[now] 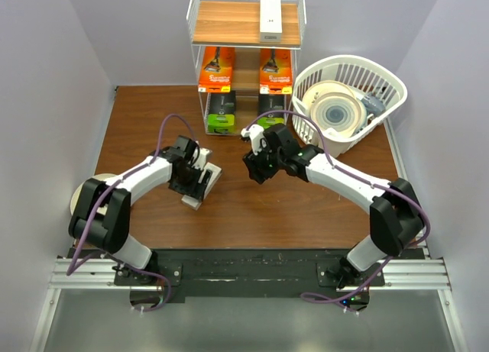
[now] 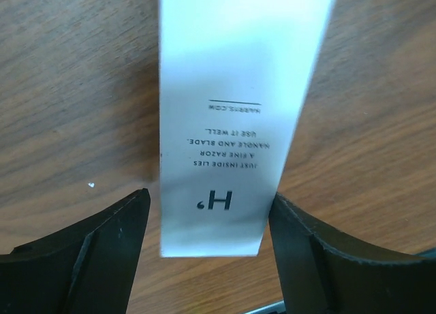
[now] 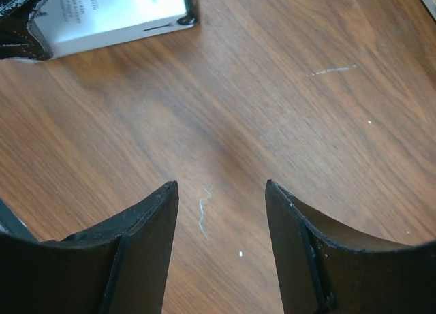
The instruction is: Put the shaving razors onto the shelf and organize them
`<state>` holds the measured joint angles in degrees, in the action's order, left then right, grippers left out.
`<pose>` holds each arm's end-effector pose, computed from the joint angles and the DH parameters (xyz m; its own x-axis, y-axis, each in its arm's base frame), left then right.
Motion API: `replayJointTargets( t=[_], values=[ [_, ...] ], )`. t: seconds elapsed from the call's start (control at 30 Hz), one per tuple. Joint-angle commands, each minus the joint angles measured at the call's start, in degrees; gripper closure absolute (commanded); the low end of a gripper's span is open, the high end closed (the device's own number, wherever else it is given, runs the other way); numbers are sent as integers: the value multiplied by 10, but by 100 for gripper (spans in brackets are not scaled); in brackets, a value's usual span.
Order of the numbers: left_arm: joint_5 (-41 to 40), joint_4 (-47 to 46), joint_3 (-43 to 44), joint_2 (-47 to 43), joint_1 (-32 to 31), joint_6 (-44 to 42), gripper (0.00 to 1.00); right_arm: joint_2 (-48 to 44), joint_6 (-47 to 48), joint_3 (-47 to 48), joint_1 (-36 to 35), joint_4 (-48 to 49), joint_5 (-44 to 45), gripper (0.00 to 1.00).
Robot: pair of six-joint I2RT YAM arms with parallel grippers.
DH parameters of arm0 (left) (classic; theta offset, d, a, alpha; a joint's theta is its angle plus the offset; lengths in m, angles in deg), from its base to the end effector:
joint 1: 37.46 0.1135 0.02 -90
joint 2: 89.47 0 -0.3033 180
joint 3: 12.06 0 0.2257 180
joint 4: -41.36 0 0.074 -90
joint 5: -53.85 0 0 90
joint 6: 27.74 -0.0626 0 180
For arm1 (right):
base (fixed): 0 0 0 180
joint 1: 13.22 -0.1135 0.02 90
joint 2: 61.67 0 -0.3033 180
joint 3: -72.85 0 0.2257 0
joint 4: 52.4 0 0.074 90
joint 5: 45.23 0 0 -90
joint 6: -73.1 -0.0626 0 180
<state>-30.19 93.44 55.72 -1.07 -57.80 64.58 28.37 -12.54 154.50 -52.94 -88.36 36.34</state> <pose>0.2446 -0.0976 0.2071 -0.9097 0.2943 -0.2931 0.3381 0.9345 -0.1111 0.2562 0.2248 0.2889 -0.4819 -0.4982 -0.7208 -0.7516 0.6579 0.0478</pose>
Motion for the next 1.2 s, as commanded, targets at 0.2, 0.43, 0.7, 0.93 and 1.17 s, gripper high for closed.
replayJointTargets(
  t=[0.2, 0.43, 0.7, 0.93, 1.17],
  values=[
    [14, -26, -2, -10, -2, -7, 52, -18, 7, -1, 18, 14, 16, 42],
    [53, 48, 131, -50, -2, -15, 58, -25, 26, 23, 31, -16, 28, 41],
    [62, 74, 405, -25, -2, -13, 58, -34, 32, 12, 44, -35, 33, 41],
    [49, 25, 615, 37, -2, 3, 58, -39, 35, 6, 44, -36, 36, 41],
    [7, -33, 746, 121, -2, 36, 58, -46, 28, -10, 49, -30, 36, 41]
  ],
)
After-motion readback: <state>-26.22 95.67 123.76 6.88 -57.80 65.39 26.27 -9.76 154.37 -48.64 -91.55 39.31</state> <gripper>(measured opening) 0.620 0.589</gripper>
